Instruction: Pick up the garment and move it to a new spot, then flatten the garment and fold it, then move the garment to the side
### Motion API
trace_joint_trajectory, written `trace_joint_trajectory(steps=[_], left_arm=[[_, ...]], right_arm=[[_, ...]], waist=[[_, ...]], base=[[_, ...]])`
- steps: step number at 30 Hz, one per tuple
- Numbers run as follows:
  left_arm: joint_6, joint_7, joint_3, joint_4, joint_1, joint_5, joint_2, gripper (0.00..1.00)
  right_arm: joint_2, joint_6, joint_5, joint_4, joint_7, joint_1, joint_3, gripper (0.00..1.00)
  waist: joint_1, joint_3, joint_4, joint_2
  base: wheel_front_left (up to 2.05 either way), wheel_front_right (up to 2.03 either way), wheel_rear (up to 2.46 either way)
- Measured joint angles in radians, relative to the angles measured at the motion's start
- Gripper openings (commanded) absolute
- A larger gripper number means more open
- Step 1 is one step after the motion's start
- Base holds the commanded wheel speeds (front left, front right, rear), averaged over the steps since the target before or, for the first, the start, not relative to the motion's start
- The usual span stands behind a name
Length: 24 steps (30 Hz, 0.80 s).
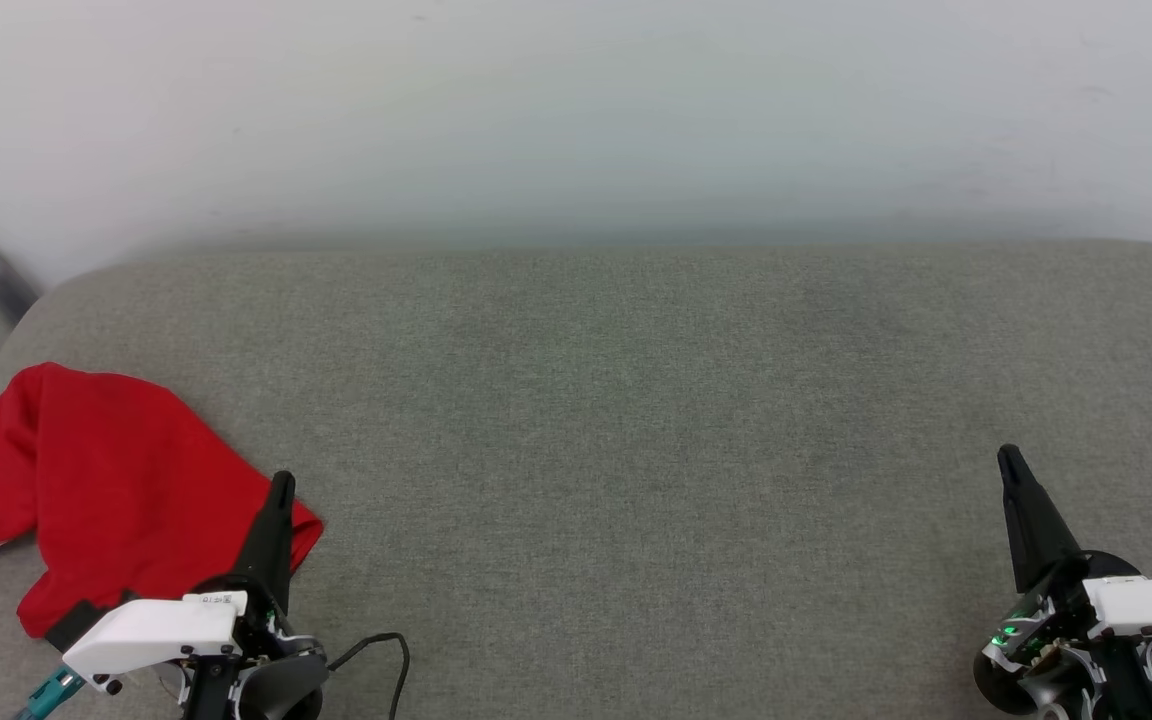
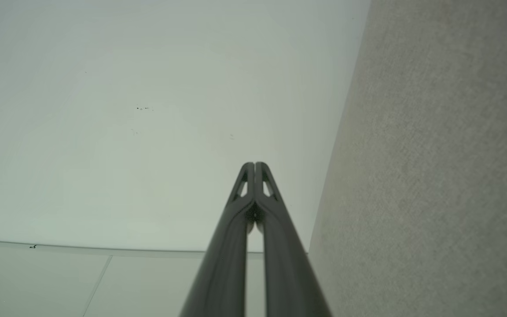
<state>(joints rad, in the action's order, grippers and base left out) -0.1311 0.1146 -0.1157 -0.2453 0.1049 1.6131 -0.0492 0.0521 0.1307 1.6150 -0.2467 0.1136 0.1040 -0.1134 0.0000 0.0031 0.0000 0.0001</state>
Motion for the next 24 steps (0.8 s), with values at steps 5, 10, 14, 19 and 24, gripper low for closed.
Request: trace_joint_trajectory(steps=[5,10,14,19,24], left_arm=[[0.0,0.0,0.0,0.0,0.0,0.0,0.0,0.0],[0.0,0.0,0.0,0.0,0.0,0.0,0.0,0.0],[0.0,0.0,0.0,0.0,0.0,0.0,0.0,0.0],[0.0,0.0,0.0,0.0,0.0,0.0,0.0,0.0],[0.0,0.0,0.0,0.0,0.0,0.0,0.0,0.0]], right_arm=[[0.0,0.0,0.0,0.0,0.0,0.0,0.0,0.0],[0.0,0.0,0.0,0.0,0.0,0.0,0.0,0.0],[0.0,0.0,0.0,0.0,0.0,0.0,0.0,0.0],[0.0,0.0,0.0,0.0,0.0,0.0,0.0,0.0],[0.0,0.0,0.0,0.0,0.0,0.0,0.0,0.0]], waist=[[0.0,0.0,0.0,0.0],[0.0,0.0,0.0,0.0],[0.0,0.0,0.0,0.0],[0.0,0.0,0.0,0.0],[0.0,0.0,0.0,0.0]], base=[[0.0,0.0,0.0],[0.0,0.0,0.0],[0.0,0.0,0.0],[0.0,0.0,0.0],[0.0,0.0,0.0]])
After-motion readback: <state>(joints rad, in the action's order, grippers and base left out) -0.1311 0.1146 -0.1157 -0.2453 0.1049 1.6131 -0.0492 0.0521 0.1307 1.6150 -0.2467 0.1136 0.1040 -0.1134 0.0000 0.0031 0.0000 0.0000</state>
